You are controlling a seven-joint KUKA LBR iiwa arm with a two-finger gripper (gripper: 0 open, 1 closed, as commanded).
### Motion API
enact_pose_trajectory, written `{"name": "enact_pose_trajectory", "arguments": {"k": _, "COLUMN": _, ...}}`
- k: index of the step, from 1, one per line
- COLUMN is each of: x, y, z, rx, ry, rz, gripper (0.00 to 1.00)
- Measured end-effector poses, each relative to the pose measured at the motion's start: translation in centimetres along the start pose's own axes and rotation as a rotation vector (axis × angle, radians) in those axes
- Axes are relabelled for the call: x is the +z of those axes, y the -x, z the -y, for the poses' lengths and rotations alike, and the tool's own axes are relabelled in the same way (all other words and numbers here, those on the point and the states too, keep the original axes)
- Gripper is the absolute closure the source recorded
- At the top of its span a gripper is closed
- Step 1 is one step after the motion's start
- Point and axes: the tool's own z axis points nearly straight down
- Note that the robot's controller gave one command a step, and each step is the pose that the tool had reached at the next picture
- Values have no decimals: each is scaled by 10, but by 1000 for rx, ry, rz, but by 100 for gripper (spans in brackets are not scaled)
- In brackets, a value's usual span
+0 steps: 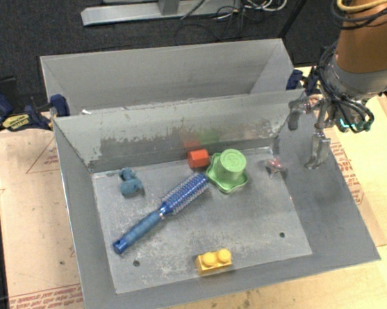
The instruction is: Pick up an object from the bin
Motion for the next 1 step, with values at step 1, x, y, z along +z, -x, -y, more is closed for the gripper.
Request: {"name": "enact_pose_trajectory", "arguments": {"k": 1, "x": 127, "y": 10, "z": -116, "rx": 58, "ry": 1, "rz": 26, "gripper": 0}}
